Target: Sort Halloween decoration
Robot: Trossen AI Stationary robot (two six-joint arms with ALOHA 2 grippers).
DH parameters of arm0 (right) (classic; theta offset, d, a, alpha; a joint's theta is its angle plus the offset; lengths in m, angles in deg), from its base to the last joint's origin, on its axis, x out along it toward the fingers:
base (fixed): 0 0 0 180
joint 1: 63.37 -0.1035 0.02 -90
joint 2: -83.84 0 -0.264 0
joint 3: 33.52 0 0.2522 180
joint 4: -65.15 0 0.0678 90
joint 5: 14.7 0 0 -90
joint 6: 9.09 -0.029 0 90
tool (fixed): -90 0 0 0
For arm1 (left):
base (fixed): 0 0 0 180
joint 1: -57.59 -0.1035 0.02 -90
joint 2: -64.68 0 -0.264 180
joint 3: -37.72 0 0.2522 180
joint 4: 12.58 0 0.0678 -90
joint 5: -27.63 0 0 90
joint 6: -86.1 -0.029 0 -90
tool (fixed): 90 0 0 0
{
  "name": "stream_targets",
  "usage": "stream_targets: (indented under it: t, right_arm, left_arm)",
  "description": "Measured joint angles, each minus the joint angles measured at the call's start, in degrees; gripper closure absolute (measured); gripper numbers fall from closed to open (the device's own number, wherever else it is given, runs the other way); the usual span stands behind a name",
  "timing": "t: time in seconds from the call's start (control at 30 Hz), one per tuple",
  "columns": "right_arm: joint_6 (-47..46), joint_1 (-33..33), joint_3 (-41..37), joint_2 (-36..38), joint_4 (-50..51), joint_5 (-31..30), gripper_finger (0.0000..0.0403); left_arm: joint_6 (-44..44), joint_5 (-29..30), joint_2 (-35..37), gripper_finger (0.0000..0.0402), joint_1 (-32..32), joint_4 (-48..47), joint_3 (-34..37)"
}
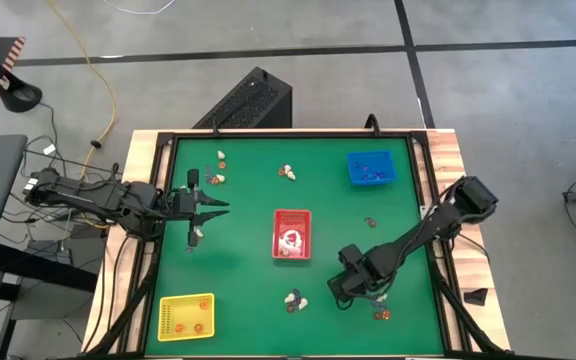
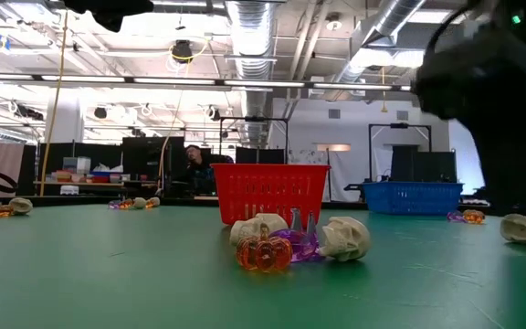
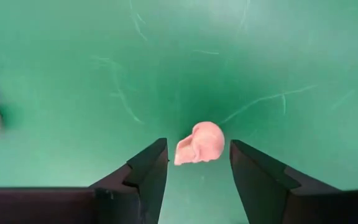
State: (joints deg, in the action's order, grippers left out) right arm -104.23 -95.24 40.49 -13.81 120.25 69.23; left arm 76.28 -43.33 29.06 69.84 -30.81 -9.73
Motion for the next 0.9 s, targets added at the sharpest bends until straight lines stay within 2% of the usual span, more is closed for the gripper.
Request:
stream_targets:
  t: [0.3,0.53,0.73,0.9]
  right_arm:
    - [0.5,0.1,0.3,-5.2,-1.9,2.2,0.0209]
    - [0.8,1.0,0.4,-5.1,-1.2,1.7,0.0243]
    - [5.5,2.6,4.7,-5.6,5.6,2.1,0.0262]
    - [8.7,4.3,9.9,-5.5,17.0,1.3,0.0270]
  left_arm:
    - [0.1,0.0,0.0,0.0340,0.0,0.0,0.0]
    - [0.1,0.0,0.0,0.0340,0.0,0.0,0.0]
    - [0.1,0.0,0.0,0.0340,0.0,0.0,0.0]
    - [0.1,0.0,0.0,0.0340,0.0,0.0,0.0]
